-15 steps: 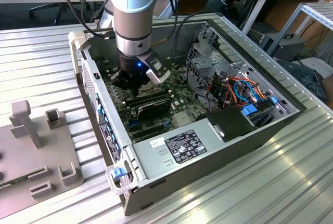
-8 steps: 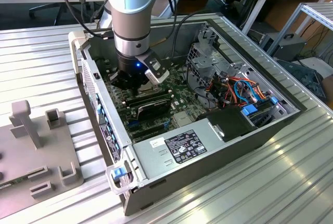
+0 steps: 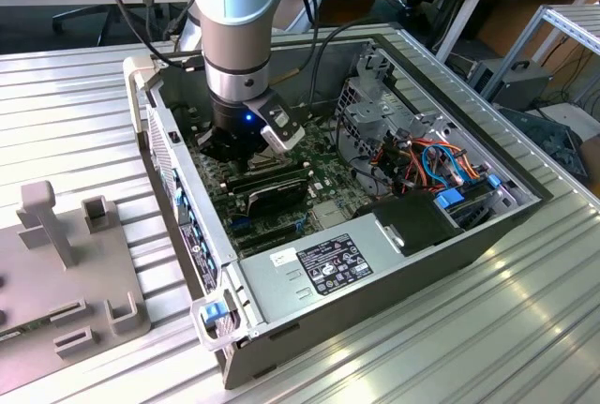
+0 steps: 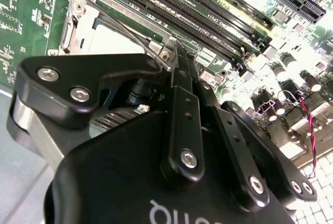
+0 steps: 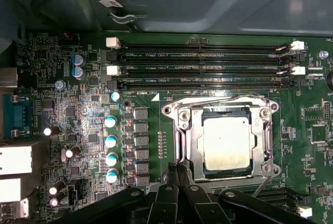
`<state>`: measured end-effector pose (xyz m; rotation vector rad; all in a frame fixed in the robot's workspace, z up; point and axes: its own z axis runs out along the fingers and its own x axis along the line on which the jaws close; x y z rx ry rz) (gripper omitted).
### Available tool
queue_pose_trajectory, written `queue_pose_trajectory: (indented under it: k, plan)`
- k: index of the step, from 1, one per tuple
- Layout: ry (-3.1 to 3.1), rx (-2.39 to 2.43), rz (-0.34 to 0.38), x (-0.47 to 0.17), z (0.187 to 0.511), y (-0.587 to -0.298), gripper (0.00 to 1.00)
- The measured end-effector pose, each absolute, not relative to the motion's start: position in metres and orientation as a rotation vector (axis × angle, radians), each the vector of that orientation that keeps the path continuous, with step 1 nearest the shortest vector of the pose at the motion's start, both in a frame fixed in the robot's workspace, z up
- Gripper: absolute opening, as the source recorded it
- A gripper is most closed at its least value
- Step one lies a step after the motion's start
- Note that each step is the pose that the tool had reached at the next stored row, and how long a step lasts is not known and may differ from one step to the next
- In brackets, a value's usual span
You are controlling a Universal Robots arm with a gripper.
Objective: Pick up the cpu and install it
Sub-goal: 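Install the second cpu locking lever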
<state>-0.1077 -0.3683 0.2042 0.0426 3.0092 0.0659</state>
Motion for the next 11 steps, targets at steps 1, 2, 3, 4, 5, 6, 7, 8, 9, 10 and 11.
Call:
queue_pose_trajectory:
  k: [1,2,3,4,5,6,7,8,9,10,11]
  plan:
    - [3.009,0.043,0.066,-0.108,0.204,-0.368,0.11]
    - [3.009,0.043,0.065,-0.108,0.206,-0.368,0.11]
    - [3.009,0.043,0.065,-0.108,0.209,-0.368,0.11]
    - [3.009,0.043,0.065,-0.108,0.213,-0.368,0.11]
    - [3.009,0.043,0.064,-0.108,0.218,-0.367,0.11]
    - [3.009,0.043,0.064,-0.108,0.224,-0.367,0.11]
    - [3.009,0.043,0.064,-0.108,0.229,-0.367,0.11]
    - [3.009,0.043,0.064,-0.108,0.233,-0.366,0.11]
    - [3.009,0.044,0.063,-0.108,0.238,-0.366,0.11]
    - [3.009,0.044,0.063,-0.108,0.241,-0.366,0.11]
    - [3.009,0.044,0.063,-0.108,0.243,-0.366,0.11]
